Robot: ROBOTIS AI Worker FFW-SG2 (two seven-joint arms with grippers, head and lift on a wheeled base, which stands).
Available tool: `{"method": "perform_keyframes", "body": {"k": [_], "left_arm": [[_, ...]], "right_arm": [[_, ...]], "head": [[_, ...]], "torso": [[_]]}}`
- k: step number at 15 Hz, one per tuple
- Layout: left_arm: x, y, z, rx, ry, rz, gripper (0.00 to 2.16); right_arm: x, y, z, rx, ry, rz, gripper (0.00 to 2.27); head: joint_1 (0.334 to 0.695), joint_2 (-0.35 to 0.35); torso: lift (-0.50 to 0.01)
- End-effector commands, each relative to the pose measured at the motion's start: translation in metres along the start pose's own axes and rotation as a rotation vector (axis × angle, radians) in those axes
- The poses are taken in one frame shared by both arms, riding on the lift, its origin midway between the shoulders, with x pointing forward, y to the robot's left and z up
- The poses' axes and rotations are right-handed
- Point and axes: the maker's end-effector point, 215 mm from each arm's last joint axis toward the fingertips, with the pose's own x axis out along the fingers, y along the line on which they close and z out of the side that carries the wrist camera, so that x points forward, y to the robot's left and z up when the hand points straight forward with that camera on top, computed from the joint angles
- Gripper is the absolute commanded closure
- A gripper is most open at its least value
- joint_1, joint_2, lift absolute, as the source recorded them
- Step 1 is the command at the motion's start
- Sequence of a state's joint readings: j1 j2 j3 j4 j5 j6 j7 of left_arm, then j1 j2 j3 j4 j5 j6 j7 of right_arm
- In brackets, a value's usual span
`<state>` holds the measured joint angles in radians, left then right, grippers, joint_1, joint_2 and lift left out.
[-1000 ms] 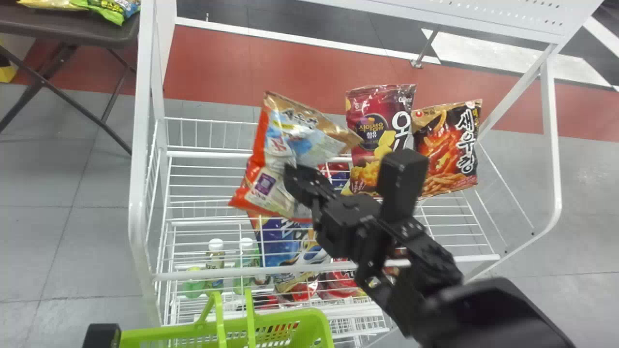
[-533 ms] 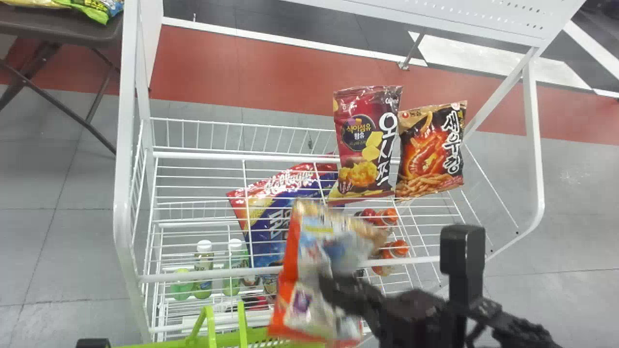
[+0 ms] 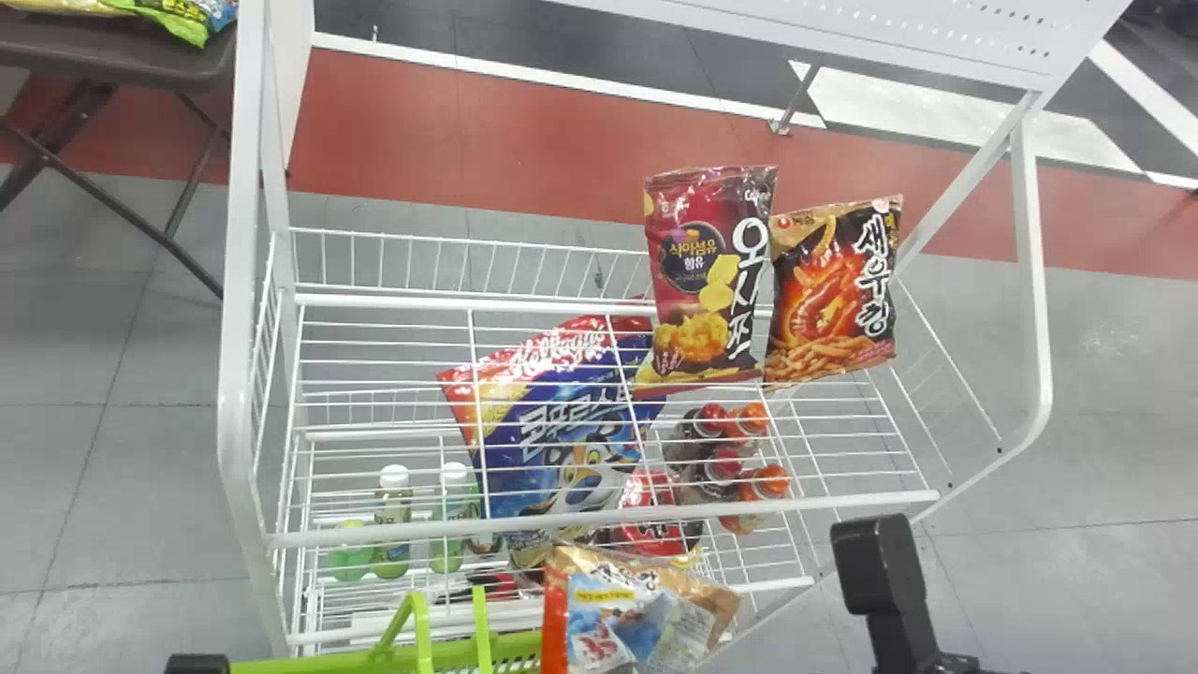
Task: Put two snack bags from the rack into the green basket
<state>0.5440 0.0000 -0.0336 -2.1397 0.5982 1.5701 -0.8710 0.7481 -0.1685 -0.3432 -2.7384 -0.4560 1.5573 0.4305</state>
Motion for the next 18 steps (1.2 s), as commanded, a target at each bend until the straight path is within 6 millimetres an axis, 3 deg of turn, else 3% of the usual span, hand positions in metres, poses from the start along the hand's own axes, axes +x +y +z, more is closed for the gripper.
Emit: {"method": "perform_keyframes", "body": {"k": [1,6,8,10,11,12,13,14,18], "left_arm": [[0.001,-0.003,0.000,0.008,0.001,-0.003,1.45],[-0.001,-0.004,0.003,0.011,-0.006,-0.005,1.45],[-0.001,-0.006,0.003,0.011,-0.006,-0.012,1.45],[-0.001,-0.006,0.003,0.011,-0.006,-0.014,1.45],[-0.001,-0.007,0.003,0.012,-0.006,-0.015,1.45],[-0.001,-0.007,0.003,0.014,-0.006,-0.015,1.45],[-0.002,-0.006,0.004,0.012,-0.008,-0.012,1.45],[-0.002,-0.006,0.004,0.013,-0.008,-0.011,1.45],[-0.001,-0.005,0.003,0.014,-0.005,-0.005,1.45]], "right_arm": [[0.014,0.015,-0.010,-0.002,0.037,0.032,2.05],[0.057,0.033,-0.069,-0.034,0.206,0.027,2.05],[0.074,0.024,-0.092,-0.047,0.272,-0.020,2.04],[0.090,0.015,-0.099,-0.052,0.308,-0.043,2.02],[0.094,0.011,-0.099,-0.049,0.313,-0.051,1.81],[0.095,0.008,-0.099,-0.048,0.316,-0.057,1.21],[0.095,0.004,-0.098,-0.053,0.314,-0.075,0.32],[0.092,-0.002,-0.096,-0.053,0.307,-0.092,0.00],[0.070,-0.010,-0.079,-0.016,0.250,-0.084,0.05]], "head": [[0.695,-0.350],[0.695,-0.350],[0.695,-0.350],[0.695,-0.350],[0.695,-0.350],[0.695,-0.350],[0.695,-0.350],[0.695,-0.350],[0.695,-0.350]], "torso": [[-0.005],[-0.005],[-0.005],[-0.005],[-0.005],[-0.005],[-0.005],[-0.005],[-0.005]]}}
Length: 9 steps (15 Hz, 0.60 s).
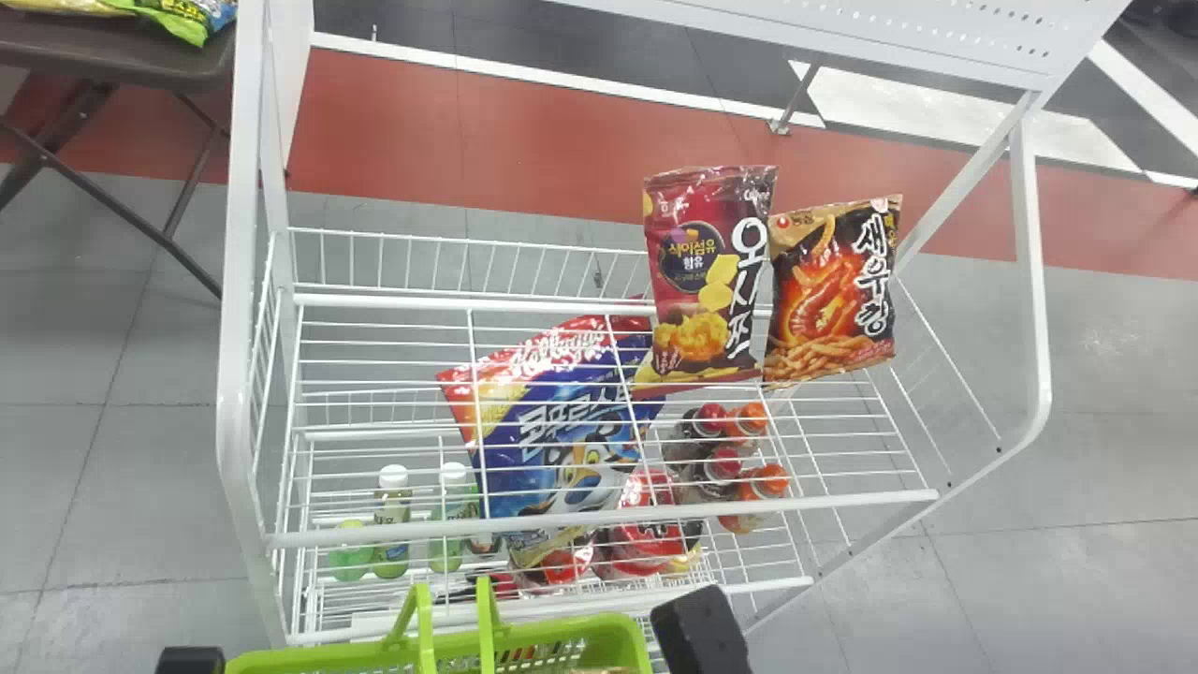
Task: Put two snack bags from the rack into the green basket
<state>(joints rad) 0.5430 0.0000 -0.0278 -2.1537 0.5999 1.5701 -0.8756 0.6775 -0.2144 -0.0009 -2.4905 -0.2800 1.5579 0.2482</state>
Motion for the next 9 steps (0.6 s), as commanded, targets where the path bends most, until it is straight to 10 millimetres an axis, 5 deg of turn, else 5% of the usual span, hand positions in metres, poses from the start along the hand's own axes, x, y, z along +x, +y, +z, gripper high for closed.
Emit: {"method": "perform_keyframes", "body": {"k": [1,2,4,6,9], "left_arm": [[0.002,-0.001,0.000,-0.001,0.002,-0.001,1.45],[0.002,0.000,0.000,-0.001,0.002,-0.001,1.45],[0.001,0.001,0.000,-0.002,0.002,0.002,1.45],[0.001,0.000,0.000,-0.002,0.002,0.001,1.45],[0.001,0.000,0.000,-0.004,-0.001,-0.004,1.45]], "right_arm": [[-0.015,-0.001,-0.001,0.030,-0.017,0.029,0.05],[-0.020,0.001,0.002,0.041,-0.039,0.048,0.05],[-0.041,0.007,0.089,-0.047,-0.388,0.103,0.05],[-0.079,0.009,0.152,-0.134,-0.697,0.092,0.05],[-0.181,0.022,0.211,-0.277,-1.232,0.036,0.06]], "head": [[0.695,-0.350],[0.695,-0.350],[0.695,-0.350],[0.695,-0.350],[0.695,-0.350]], "torso": [[-0.005],[-0.005],[-0.005],[-0.005],[-0.005]]}}
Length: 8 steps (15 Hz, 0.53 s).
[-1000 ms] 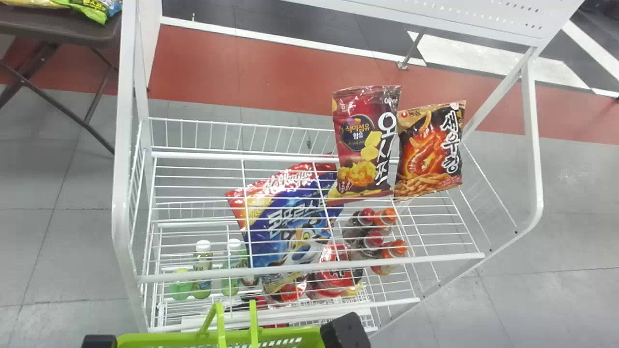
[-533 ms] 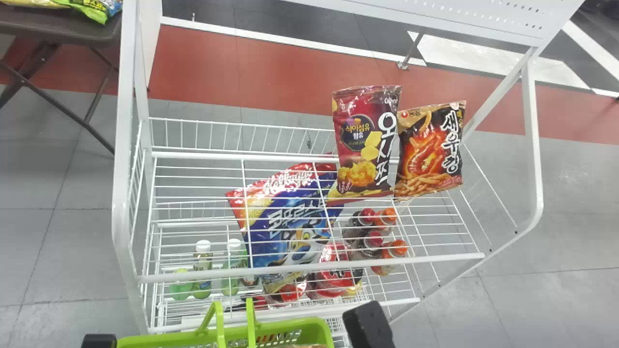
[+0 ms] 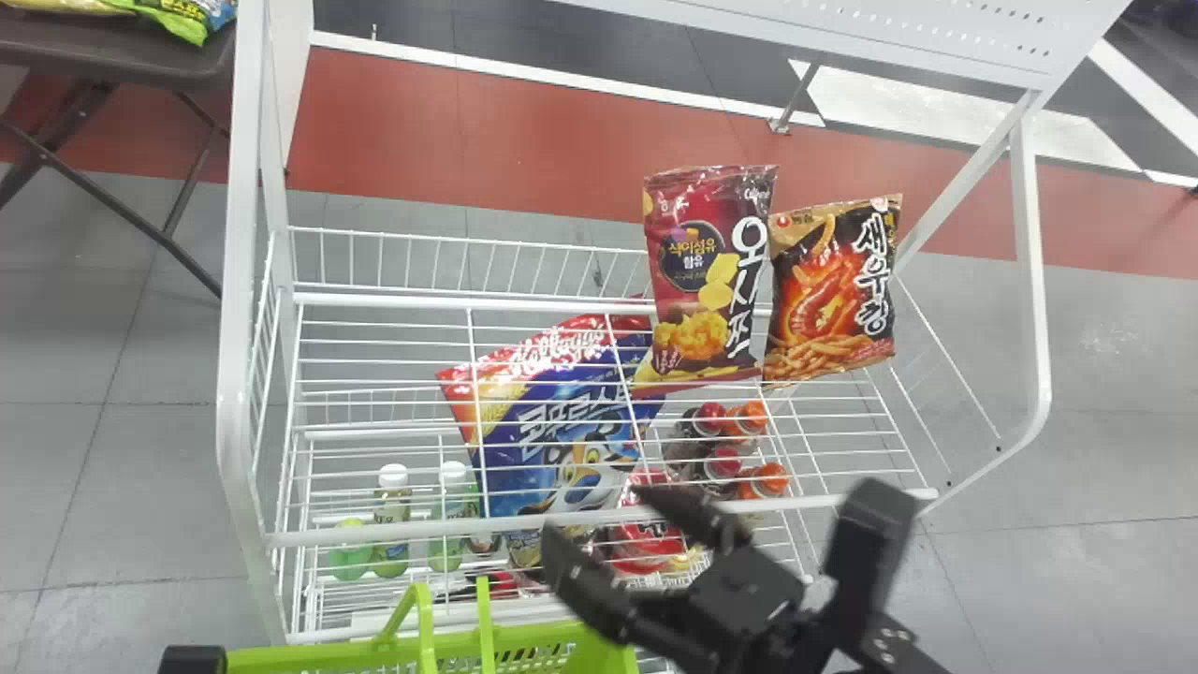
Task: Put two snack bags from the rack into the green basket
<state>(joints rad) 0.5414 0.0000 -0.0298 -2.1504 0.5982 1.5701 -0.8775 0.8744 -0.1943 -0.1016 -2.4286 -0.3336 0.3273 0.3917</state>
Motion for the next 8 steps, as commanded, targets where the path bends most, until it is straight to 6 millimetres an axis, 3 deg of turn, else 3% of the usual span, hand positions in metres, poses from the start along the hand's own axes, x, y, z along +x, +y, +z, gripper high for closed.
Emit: {"method": "perform_keyframes", "body": {"k": [1,3,8], "left_arm": [[0.000,-0.001,0.001,-0.003,-0.004,-0.005,1.45],[-0.001,0.000,0.001,-0.007,-0.006,-0.006,1.45],[-0.001,-0.001,0.004,-0.003,-0.006,-0.011,1.45]], "right_arm": [[-0.025,0.001,0.072,-0.129,-0.349,-0.045,0.06],[-0.036,-0.007,0.072,-0.121,-0.390,-0.128,0.06],[-0.043,-0.029,0.044,-0.051,-0.308,-0.248,0.06]], "head": [[0.695,-0.350],[0.695,-0.350],[0.695,-0.350]], "torso": [[-0.005],[-0.005],[-0.005]]}}
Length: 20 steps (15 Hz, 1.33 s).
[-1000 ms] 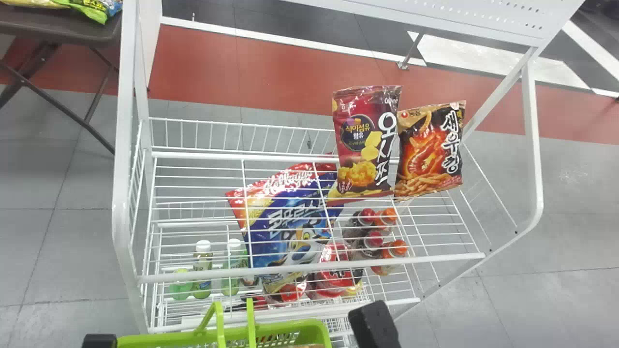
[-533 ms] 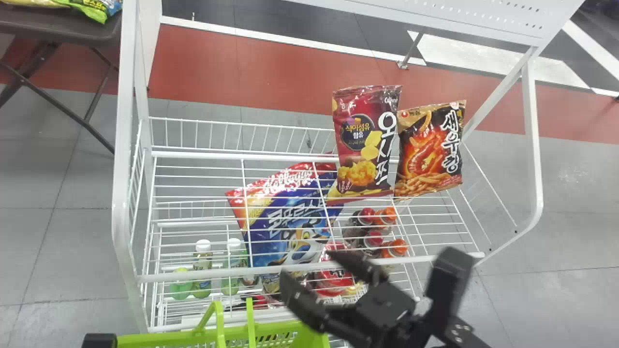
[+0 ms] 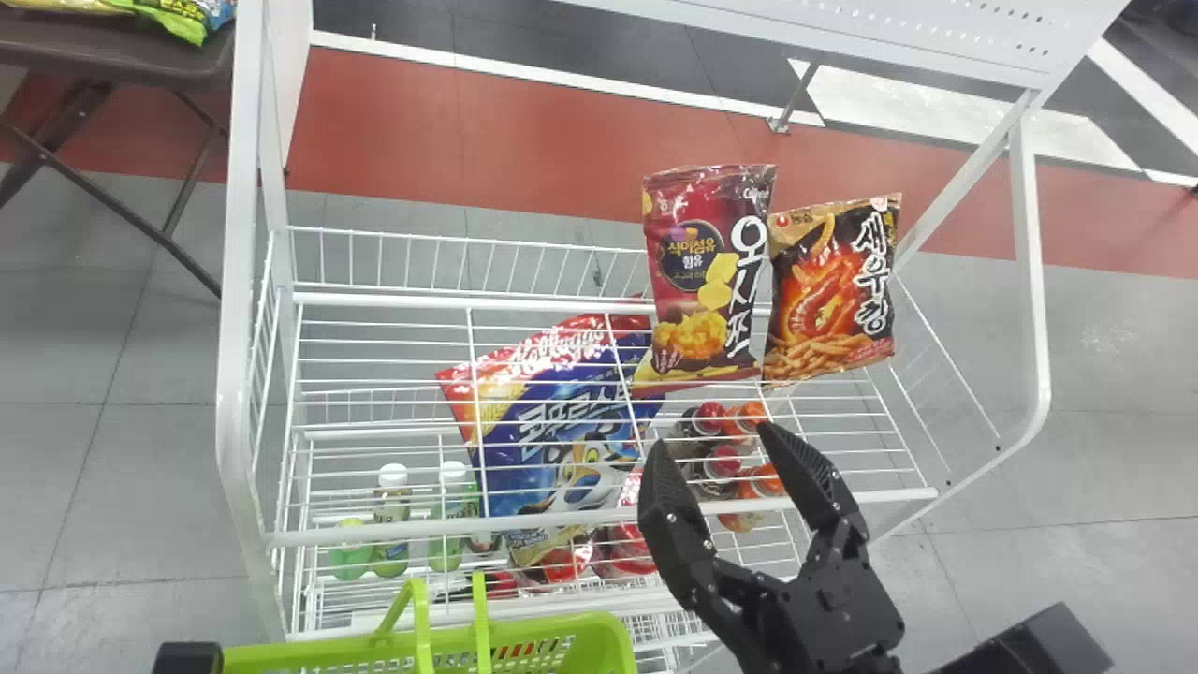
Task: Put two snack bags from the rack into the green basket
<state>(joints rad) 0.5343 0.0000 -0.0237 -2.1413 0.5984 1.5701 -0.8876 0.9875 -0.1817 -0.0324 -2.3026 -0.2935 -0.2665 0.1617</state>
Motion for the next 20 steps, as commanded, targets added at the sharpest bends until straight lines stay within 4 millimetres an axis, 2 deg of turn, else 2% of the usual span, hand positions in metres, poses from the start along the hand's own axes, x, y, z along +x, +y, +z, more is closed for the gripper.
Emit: {"method": "perform_keyframes", "body": {"k": [1,15,20], "left_arm": [[0.001,-0.001,0.000,0.000,-0.001,-0.004,1.45],[0.002,-0.008,-0.004,0.008,0.003,-0.017,1.45],[0.002,-0.008,-0.004,0.006,0.002,-0.019,1.45]], "right_arm": [[0.000,0.001,-0.010,0.015,0.049,-0.005,0.06],[0.000,-0.001,0.006,0.014,0.043,-0.023,0.06],[-0.002,-0.002,0.005,0.017,0.053,-0.028,0.06]], "head": [[0.695,-0.350],[0.695,-0.350],[0.695,-0.350]], "torso": [[-0.005],[-0.005],[-0.005]]}}
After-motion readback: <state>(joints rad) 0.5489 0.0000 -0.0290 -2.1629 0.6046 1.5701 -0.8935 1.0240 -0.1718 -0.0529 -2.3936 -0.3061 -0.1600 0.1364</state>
